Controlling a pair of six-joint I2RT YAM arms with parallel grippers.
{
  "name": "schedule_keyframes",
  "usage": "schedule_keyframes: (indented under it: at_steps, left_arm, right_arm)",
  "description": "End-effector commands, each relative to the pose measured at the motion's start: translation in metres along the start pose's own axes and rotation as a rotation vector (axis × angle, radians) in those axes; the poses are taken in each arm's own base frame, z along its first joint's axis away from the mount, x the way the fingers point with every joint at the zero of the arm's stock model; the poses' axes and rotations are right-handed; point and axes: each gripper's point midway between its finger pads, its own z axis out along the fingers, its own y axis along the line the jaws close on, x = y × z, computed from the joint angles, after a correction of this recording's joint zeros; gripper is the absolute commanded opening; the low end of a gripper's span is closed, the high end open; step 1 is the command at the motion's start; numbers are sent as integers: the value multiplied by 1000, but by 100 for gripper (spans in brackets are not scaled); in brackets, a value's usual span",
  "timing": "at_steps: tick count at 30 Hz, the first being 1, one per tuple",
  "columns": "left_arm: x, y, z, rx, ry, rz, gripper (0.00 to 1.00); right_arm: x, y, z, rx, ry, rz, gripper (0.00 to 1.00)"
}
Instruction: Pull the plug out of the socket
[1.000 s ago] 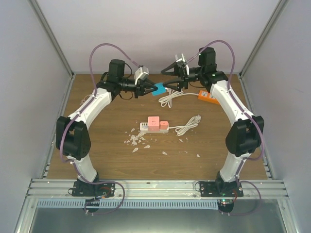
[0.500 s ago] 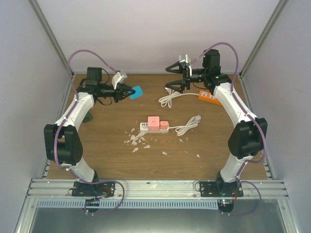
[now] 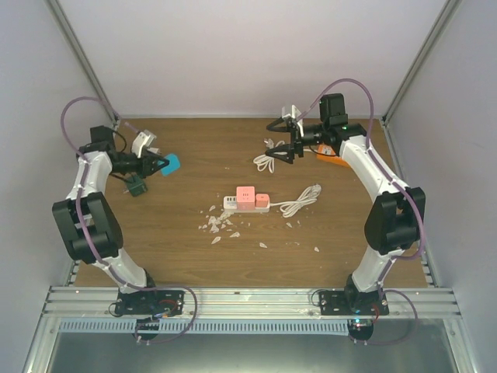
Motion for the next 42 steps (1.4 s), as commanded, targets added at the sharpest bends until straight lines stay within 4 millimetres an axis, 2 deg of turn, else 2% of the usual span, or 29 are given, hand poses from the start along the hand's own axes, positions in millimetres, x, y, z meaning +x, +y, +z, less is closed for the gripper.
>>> schedule_keyframes:
  at_steps: [1, 6, 12, 15, 19, 22, 28, 30, 33, 38, 42]
  left_arm:
    - [58, -1, -16, 28, 130, -76, 2]
    - [95, -2, -31, -7, 227, -114, 2]
    - [153, -8, -52, -4, 348, -193, 6]
    - [170, -7, -62, -6, 376, -222, 6]
    - [185, 10, -77, -41, 406, -245, 7]
    - [199, 18, -80, -33, 433, -278, 8]
    - [217, 23, -79, -4, 446, -320, 9]
    - [225, 28, -79, -9, 465, -328, 12]
    - [230, 42, -82, -47, 472, -334, 24]
    - [223, 60, -90, -106, 451, -313, 47]
    - [213, 64, -96, -134, 446, -280, 58]
  right_arm:
    - [16, 8, -4, 1, 51, -26, 99]
    - [30, 15, -4, -11, 80, -25, 99]
    - [46, 24, -4, -21, 102, -19, 99]
    - [50, 23, -3, -13, 112, -22, 99]
    - [51, 19, -4, 9, 122, -32, 99]
    - [53, 17, -4, 20, 134, -35, 99]
    - [62, 24, -6, 27, 159, -26, 100]
    - [64, 25, -6, 27, 161, -18, 100]
    - [65, 26, -7, 31, 172, -11, 100]
    - [73, 27, -7, 35, 191, -13, 100]
    - [81, 26, -6, 33, 204, -9, 100]
